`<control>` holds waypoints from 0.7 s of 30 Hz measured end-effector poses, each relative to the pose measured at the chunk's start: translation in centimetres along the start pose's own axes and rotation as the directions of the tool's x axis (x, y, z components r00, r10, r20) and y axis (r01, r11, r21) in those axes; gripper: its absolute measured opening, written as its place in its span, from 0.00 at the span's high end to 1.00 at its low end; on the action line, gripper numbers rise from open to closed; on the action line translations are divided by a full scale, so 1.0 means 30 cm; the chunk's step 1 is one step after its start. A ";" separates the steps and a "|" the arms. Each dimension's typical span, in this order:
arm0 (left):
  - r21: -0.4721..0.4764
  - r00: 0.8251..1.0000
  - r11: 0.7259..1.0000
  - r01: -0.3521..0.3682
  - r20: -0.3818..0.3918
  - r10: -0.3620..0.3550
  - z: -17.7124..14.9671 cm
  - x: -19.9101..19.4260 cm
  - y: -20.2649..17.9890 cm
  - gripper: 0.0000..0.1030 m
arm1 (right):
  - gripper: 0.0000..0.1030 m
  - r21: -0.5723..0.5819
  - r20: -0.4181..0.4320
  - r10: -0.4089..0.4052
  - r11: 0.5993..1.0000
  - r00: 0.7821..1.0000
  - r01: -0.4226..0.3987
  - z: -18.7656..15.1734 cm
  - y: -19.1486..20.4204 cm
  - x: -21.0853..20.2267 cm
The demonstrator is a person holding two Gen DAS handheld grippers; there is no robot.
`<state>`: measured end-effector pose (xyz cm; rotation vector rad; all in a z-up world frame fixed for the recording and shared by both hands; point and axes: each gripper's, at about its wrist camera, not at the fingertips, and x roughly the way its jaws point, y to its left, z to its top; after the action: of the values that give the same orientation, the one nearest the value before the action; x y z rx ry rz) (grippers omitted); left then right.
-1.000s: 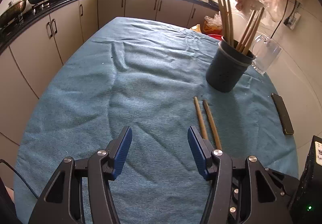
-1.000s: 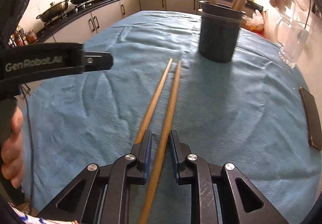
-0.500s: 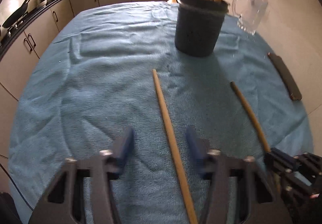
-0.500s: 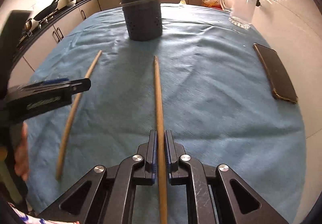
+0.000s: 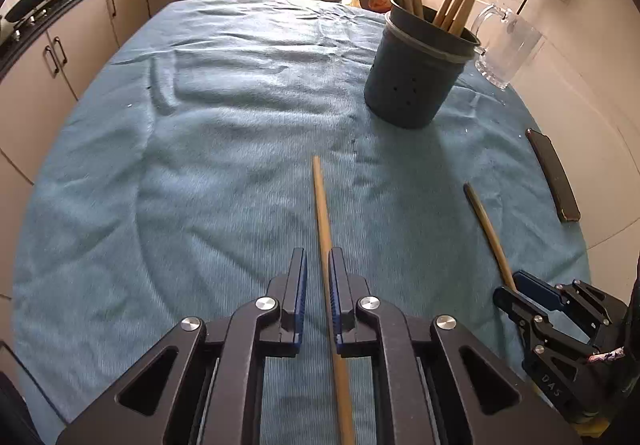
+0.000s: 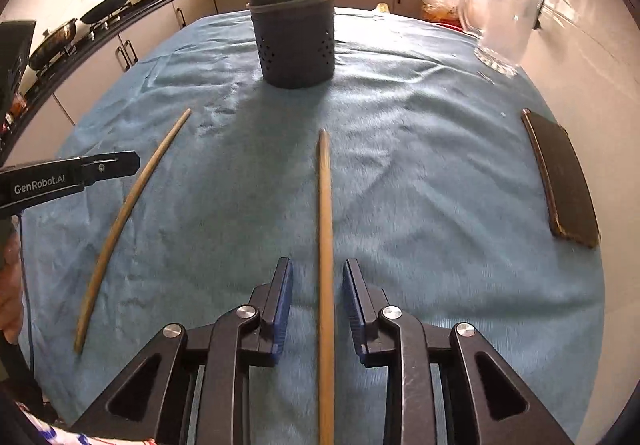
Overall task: Organize utensils
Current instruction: 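Lift both held chopsticks and carry them above the black holder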
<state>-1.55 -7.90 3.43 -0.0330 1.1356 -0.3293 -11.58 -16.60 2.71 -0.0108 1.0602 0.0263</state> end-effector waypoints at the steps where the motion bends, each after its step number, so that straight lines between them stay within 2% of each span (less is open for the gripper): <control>1: 0.003 1.000 1.000 0.001 -0.013 -0.001 0.014 0.015 -0.002 0.90 | 0.73 -0.006 -0.007 0.000 1.000 1.000 0.000 0.018 0.003 0.010; 4: 0.027 0.999 1.000 0.002 -0.040 -0.001 0.041 0.063 -0.020 0.90 | 0.74 -0.028 -0.024 -0.018 0.999 1.000 0.017 0.074 0.006 0.042; 11: 0.086 1.000 0.996 -0.015 -0.026 0.018 0.076 0.092 -0.069 0.82 | 0.77 -0.031 -0.057 -0.042 0.999 0.997 0.041 0.172 -0.004 0.095; 15: 0.085 1.000 0.996 -0.005 -0.024 0.007 0.087 0.099 -0.067 0.80 | 0.77 -0.051 -0.066 -0.046 0.998 0.997 0.043 0.191 0.006 0.106; 21: 0.070 1.000 0.998 0.012 0.001 -0.012 0.084 0.098 -0.053 0.82 | 0.78 -0.005 -0.073 -0.026 1.000 0.997 0.026 0.213 -0.007 0.120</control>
<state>1.43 -10.56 2.20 0.0213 1.1220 -0.3790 -4.25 -16.62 2.69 -0.0292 1.1326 0.0047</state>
